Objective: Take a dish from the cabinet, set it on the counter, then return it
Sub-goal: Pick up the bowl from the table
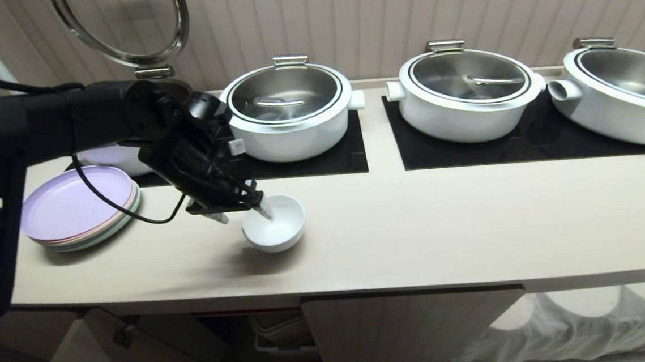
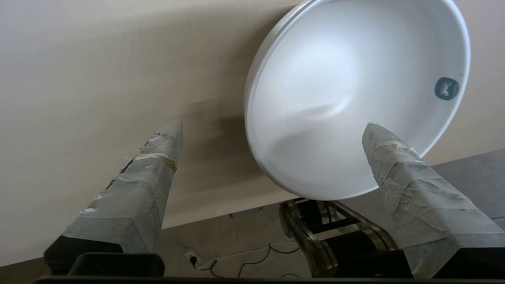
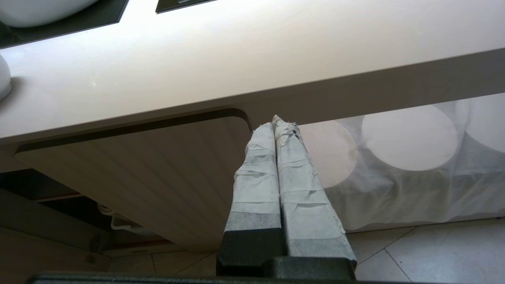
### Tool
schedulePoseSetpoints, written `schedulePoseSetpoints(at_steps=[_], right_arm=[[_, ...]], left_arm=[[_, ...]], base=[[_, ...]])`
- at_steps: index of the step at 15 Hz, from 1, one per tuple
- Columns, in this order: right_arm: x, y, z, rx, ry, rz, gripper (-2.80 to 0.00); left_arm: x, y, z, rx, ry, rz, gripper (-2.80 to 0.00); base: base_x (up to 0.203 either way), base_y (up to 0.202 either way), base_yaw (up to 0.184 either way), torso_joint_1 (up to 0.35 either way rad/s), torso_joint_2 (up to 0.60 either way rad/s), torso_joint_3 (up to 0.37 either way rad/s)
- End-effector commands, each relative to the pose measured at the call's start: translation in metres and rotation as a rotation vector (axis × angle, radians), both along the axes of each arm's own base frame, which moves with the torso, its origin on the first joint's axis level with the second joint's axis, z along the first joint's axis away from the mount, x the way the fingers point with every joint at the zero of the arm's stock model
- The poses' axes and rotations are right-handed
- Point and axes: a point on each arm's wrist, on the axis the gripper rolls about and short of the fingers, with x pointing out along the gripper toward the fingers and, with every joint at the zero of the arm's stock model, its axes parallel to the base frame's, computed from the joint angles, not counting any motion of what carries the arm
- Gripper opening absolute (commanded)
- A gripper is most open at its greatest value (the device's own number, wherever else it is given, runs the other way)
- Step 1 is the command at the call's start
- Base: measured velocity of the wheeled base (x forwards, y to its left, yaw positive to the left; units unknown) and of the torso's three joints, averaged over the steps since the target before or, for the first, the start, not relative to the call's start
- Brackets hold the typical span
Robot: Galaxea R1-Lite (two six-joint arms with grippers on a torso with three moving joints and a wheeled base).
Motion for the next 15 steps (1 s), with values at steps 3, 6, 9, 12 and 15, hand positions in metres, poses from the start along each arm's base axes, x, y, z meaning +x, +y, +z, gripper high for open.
schedulePoseSetpoints(at_steps=[3, 6, 9, 12, 15], right_arm=[[0.000, 0.000, 0.000, 0.001, 0.000, 0.000, -2.80], [0.000, 0.000, 0.000, 0.001, 0.000, 0.000, -2.80], [0.000, 0.000, 0.000, 0.001, 0.000, 0.000, -2.80], [0.000, 0.000, 0.000, 0.001, 0.000, 0.000, -2.80], [0.000, 0.000, 0.000, 0.001, -0.001, 0.000, -2.80]], left_arm=[[0.006, -0.004, -0.015, 0.031, 0.037, 0.004, 0.00], [0.009, -0.006, -0.022, 0.038, 0.053, -0.002, 0.00], [0.012, -0.008, -0.030, 0.047, 0.071, -0.011, 0.00], [0.016, -0.009, -0.038, 0.055, 0.085, -0.012, 0.00], [0.018, -0.010, -0.045, 0.060, 0.101, -0.013, 0.00]], base=[[0.000, 0.000, 0.000, 0.000, 0.00, 0.000], [0.000, 0.000, 0.000, 0.000, 0.00, 0.000], [0.000, 0.000, 0.000, 0.000, 0.00, 0.000], [0.000, 0.000, 0.000, 0.000, 0.00, 0.000], [0.000, 0.000, 0.000, 0.000, 0.00, 0.000]])
